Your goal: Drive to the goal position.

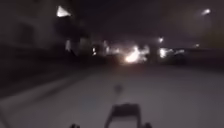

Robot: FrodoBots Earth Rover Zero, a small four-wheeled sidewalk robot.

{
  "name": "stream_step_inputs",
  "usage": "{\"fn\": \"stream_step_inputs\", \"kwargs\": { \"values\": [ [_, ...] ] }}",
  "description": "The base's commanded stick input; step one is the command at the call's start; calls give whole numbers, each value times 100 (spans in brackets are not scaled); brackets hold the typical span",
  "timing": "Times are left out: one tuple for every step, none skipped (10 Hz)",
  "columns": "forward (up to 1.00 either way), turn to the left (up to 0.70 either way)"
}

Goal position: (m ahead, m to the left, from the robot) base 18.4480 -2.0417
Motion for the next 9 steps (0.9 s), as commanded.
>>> {"fn": "stream_step_inputs", "kwargs": {
  "values": [
    [85, -6],
    [85, -18],
    [85, -34],
    [85, -34],
    [85, -11],
    [85, 0],
    [85, 0],
    [85, 0],
    [85, 0]
  ]
}}
